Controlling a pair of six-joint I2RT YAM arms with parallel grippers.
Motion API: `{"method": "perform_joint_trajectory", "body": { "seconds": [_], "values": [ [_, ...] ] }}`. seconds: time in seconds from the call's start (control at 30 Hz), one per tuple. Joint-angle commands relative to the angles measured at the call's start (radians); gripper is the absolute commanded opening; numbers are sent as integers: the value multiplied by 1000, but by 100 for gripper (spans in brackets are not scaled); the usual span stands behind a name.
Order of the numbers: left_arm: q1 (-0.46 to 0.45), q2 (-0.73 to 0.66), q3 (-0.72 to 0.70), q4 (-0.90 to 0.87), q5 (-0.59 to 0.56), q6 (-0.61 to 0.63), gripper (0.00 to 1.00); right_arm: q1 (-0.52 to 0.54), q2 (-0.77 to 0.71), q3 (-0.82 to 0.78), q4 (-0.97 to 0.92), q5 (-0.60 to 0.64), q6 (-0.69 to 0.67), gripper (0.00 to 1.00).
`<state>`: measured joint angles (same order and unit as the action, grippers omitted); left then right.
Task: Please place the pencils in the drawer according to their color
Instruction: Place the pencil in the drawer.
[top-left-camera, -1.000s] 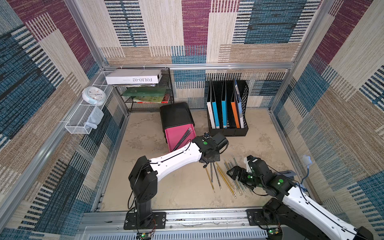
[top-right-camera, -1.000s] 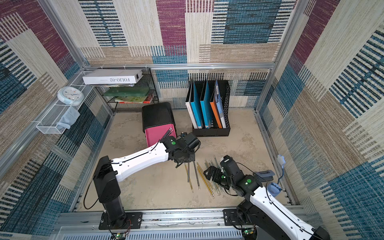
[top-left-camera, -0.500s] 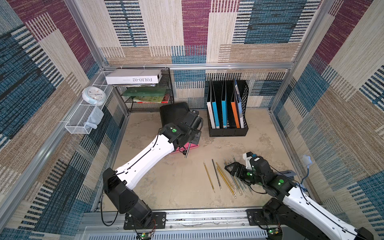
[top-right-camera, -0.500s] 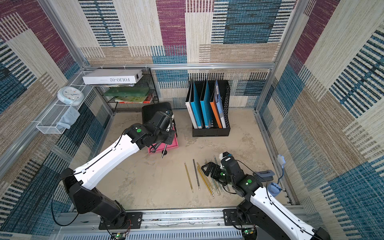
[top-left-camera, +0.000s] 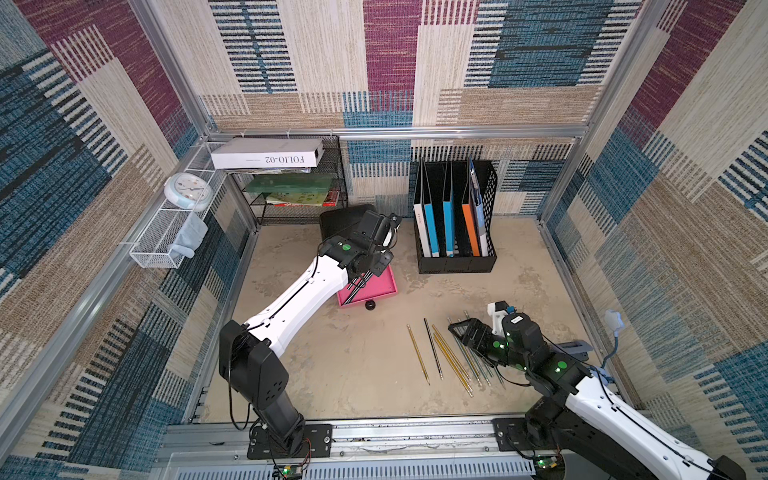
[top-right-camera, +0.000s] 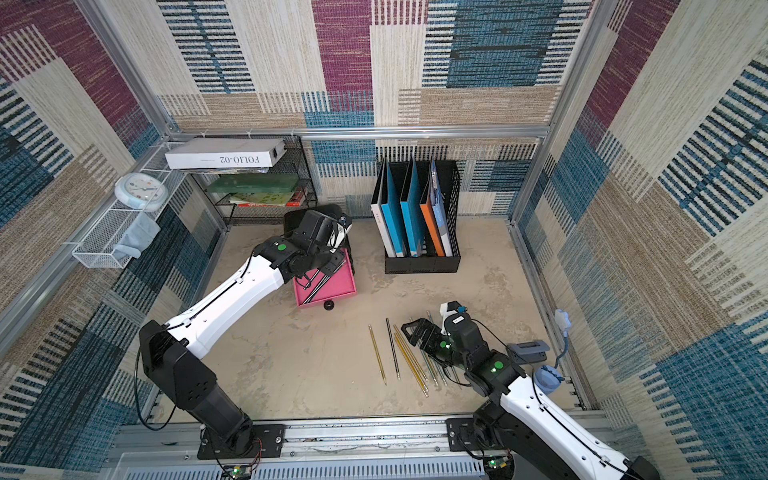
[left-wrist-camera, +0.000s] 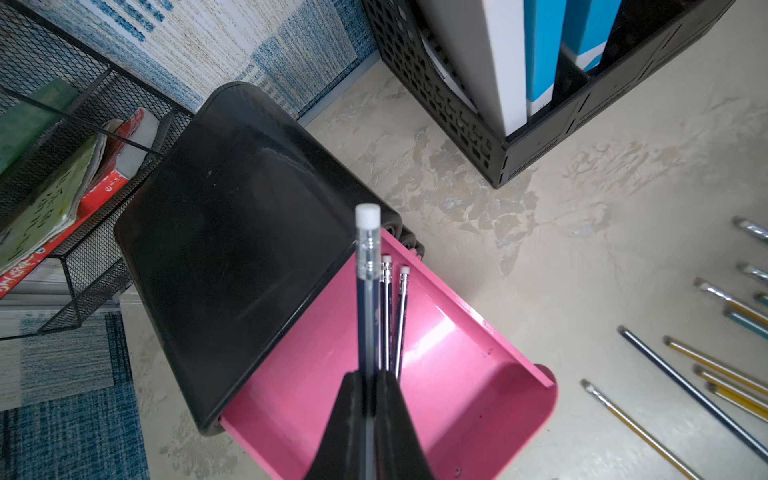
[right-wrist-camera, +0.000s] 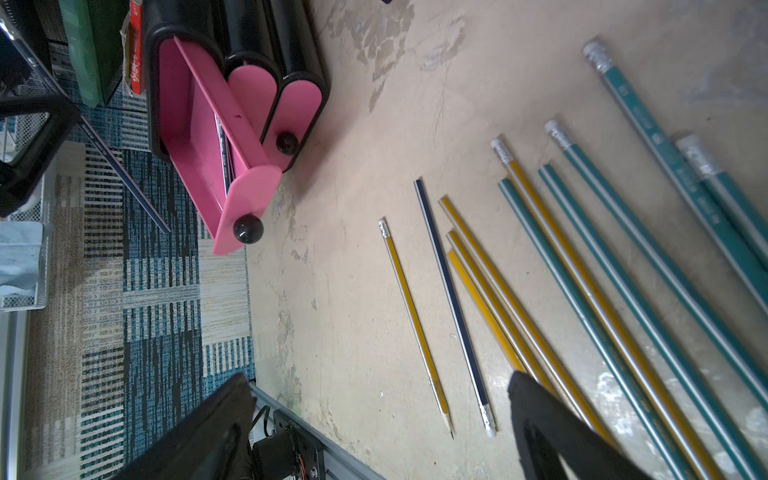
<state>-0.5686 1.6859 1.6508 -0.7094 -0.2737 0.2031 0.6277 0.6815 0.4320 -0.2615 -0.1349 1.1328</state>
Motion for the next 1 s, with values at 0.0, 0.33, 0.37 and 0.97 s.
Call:
{"method": "perform_joint_trajectory", "body": {
  "seconds": [0.0,0.33,0.37,0.97],
  "values": [
    [14,19,-7,71,-10,39,0,0,0,-2,22,20,15,99],
    [24,51,-89,144,-26,22,0,0,-6,-10,18,32,24,99],
    [24,51,-98,148,-31,20,0,0,-7,-12,19,34,25,99],
    [26,13,-192,106,-49,-40,28,1,-49,-29,13,31,28,99]
  ]
}}
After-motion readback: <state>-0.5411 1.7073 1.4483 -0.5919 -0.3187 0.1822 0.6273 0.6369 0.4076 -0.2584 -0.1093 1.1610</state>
